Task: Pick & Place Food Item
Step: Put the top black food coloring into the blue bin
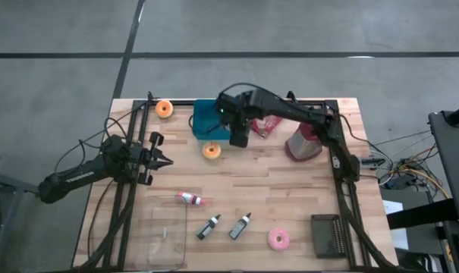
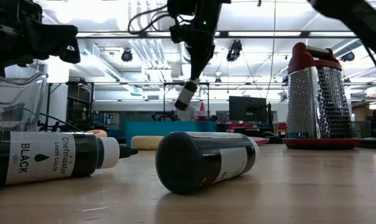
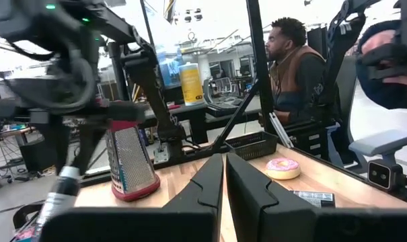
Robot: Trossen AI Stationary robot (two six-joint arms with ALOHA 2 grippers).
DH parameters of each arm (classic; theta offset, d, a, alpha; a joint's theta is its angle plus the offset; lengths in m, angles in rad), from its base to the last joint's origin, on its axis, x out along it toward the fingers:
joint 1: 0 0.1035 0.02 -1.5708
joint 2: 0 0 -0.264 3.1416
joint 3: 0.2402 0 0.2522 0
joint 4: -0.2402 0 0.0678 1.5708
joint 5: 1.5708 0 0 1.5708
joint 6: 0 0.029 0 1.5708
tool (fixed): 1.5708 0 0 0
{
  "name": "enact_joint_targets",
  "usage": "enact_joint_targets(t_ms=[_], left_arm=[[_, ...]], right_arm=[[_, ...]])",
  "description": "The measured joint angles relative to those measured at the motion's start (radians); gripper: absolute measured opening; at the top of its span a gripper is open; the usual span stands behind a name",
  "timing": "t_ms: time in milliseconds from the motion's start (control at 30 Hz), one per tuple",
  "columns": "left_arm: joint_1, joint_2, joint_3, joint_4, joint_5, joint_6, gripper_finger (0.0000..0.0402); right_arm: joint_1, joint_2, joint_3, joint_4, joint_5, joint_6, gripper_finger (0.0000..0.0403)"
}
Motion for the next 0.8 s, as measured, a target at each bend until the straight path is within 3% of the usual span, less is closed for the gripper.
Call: enact_joint_targets(t_ms=[100,200,533,800], left_arm=[[0.0,0.0,0.0,0.0,0.0,0.0,0.0026],[0.0,0.0,0.0,0.0,0.0,0.0,0.0026],[0.0,0.003,0.0,0.0,-0.002,0.0,0.0026],[0.0,0.003,0.0,0.0,-0.001,0.0,0.0026]], right_arm=[[-0.029,0.041,0.072,-0.033,0.0,-0.065,0.0107],[-0.059,0.035,0.05,-0.035,-0.002,-0.11,0.011],[-0.156,0.031,0.047,-0.042,0.026,-0.088,0.0111],[-0.206,0.06,0.047,-0.036,-0.035,-0.121,0.0111]])
